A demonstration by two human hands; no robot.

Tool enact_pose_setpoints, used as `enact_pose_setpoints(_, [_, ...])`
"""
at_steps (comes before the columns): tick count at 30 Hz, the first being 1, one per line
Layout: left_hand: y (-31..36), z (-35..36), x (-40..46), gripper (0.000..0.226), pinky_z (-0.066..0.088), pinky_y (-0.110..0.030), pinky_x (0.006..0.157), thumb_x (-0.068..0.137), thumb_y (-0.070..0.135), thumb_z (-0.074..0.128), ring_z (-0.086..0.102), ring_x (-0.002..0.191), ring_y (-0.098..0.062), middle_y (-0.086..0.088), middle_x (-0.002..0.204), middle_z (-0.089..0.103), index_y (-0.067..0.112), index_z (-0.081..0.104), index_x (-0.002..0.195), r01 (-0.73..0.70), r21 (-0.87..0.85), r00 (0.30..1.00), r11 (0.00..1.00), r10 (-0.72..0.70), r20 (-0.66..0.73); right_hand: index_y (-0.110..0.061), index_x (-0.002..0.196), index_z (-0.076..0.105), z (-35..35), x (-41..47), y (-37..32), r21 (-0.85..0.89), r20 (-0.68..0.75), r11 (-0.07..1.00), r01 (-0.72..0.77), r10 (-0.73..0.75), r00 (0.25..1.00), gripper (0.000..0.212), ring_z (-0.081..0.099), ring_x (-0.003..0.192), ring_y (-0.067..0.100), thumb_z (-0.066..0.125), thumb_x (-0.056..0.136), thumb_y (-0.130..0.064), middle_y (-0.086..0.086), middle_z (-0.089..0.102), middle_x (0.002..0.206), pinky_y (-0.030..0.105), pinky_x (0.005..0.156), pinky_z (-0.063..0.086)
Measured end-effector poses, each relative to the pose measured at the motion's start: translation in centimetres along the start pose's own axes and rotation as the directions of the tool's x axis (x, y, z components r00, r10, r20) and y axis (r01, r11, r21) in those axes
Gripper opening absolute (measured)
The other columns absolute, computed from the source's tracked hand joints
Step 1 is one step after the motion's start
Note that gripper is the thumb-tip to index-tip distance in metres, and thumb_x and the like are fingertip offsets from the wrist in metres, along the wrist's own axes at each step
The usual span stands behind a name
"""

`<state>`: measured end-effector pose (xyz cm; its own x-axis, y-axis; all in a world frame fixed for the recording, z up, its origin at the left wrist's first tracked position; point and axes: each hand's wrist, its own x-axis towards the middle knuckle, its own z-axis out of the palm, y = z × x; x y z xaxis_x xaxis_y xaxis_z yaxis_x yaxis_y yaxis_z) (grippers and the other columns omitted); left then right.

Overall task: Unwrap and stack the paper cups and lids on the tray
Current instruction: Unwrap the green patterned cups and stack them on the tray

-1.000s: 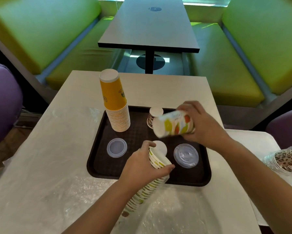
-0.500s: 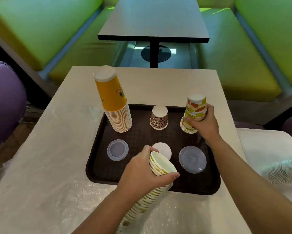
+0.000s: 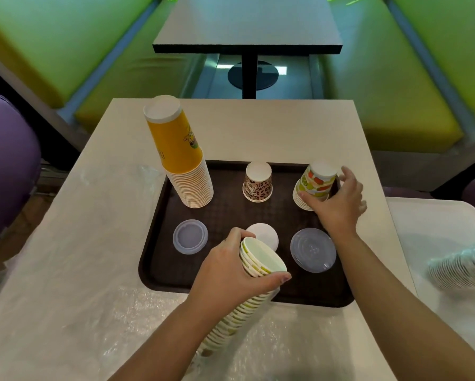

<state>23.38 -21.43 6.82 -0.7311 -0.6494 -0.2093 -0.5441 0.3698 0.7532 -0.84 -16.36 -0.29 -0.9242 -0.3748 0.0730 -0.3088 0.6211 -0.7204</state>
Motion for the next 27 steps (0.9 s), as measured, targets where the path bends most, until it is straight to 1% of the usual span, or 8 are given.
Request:
enact_pose_setpoints(2, [0.1,-0.1,-0.1,0.07,0.054,-0.02,0.077,0.055,0.067,0.076,0.058,0.092,-0.003,0.02,0.1,0.056,0.035,0.044,0.109,0.001,-0.008,1.0,1.0,-0.001,-0.005,-0.017,0.135,0.039,-1.7,-2.7,-1.6,0.273,-0.049,0.952,0.139,-0.13,0.99,0.084,0.044,0.124,0.018,0.079,0.067,-0.046,0.005,0.043,0.132,0.042,0.106,0.037])
enact_pose_setpoints(4, [0.2,-0.1,-0.3,0.071,0.054,-0.022,0.077,0.053,0.068,0.076,0.059,0.092,-0.004,0.018,0.1,0.058,0.034,0.045,0.108,-0.002,-0.021,1.0,1.0,0.002,-0.003,-0.027,0.124,0.047,-3.8,-5.6,-3.5,0.507,0.13,0.843,0.181,-0.283,0.95,0.063,0.053,0.115,0.008,0.075,0.071,-0.047,-0.003,0.051,0.124,0.03,0.097,0.046])
enact_pose_setpoints(7, [0.4,0.0,-0.6,0.072,0.053,-0.024,0.075,0.05,0.068,0.075,0.06,0.088,-0.003,0.016,0.096,0.061,0.033,0.047,0.106,-0.012,-0.044,1.0,0.999,0.012,0.006,-0.039,0.121,0.048,-6.3,-9.3,-5.6,0.44,0.601,0.883,0.162,-0.424,0.677,0.053,0.054,0.111,-0.004,0.069,0.075,-0.054,-0.015,0.055,0.123,0.015,0.087,0.047])
enact_pose_setpoints(9, [0.5,0.1,-0.9,0.067,0.051,-0.018,0.072,0.054,0.059,0.078,0.061,0.086,0.0,0.016,0.094,0.062,0.032,0.047,0.107,-0.022,-0.019,1.0,1.0,0.022,0.014,-0.038,0.127,0.047,-6.8,-10.7,-5.9,0.332,0.697,0.908,0.257,-0.419,0.582,0.06,0.053,0.112,-0.004,0.067,0.074,-0.057,-0.017,0.054,0.125,0.018,0.085,0.051])
enact_pose_setpoints(13, [0.7,0.3,-1.4,0.062,0.048,-0.012,0.069,0.058,0.049,0.079,0.059,0.086,-0.001,0.015,0.096,0.061,0.03,0.047,0.108,-0.047,0.015,0.999,0.999,0.046,0.007,-0.038,0.129,0.048,-7.5,-12.1,-6.3,0.216,0.722,0.944,0.247,-0.325,0.61,0.058,0.057,0.103,-0.002,0.07,0.077,-0.047,-0.024,0.056,0.112,0.019,0.082,0.052])
enact_pose_setpoints(17, [0.9,0.4,-2.2,0.07,0.044,-0.005,0.066,0.056,0.047,0.083,0.056,0.086,0.005,0.021,0.093,0.055,0.033,0.044,0.112,-0.094,-0.006,0.995,0.996,0.094,0.02,-0.035,0.128,0.049,-8.0,-13.0,-6.2,0.228,0.747,0.967,0.114,-0.249,0.617,0.053,0.06,0.102,0.008,0.071,0.08,-0.037,-0.013,0.06,0.112,0.027,0.081,0.057])
enact_pose_setpoints(22, [-0.3,0.4,-3.1,0.098,0.051,-0.031,0.087,0.047,0.059,0.081,0.055,0.104,-0.003,0.016,0.114,0.054,0.045,0.03,0.13,-0.107,0.028,0.98,0.994,0.101,0.169,-0.028,0.124,0.054,-9.3,-13.2,-6.1,0.292,0.702,0.956,-0.009,-0.208,0.681,0.044,0.059,0.095,0.003,0.07,0.083,-0.024,-0.014,0.057,0.104,0.012,0.067,0.052])
enact_pose_setpoints(27, [-2.0,0.1,-3.6,0.106,0.047,-0.023,0.089,0.056,0.047,0.086,0.058,0.108,-0.008,0.014,0.119,0.059,0.043,0.02,0.138,-0.076,0.061,0.948,0.995,0.053,0.313,-0.031,0.117,0.057,-9.9,-13.0,-5.6,0.319,0.693,0.944,-0.081,-0.174,0.7,0.034,0.059,0.097,0.003,0.067,0.084,-0.027,-0.01,0.059,0.11,0.015,0.066,0.05])
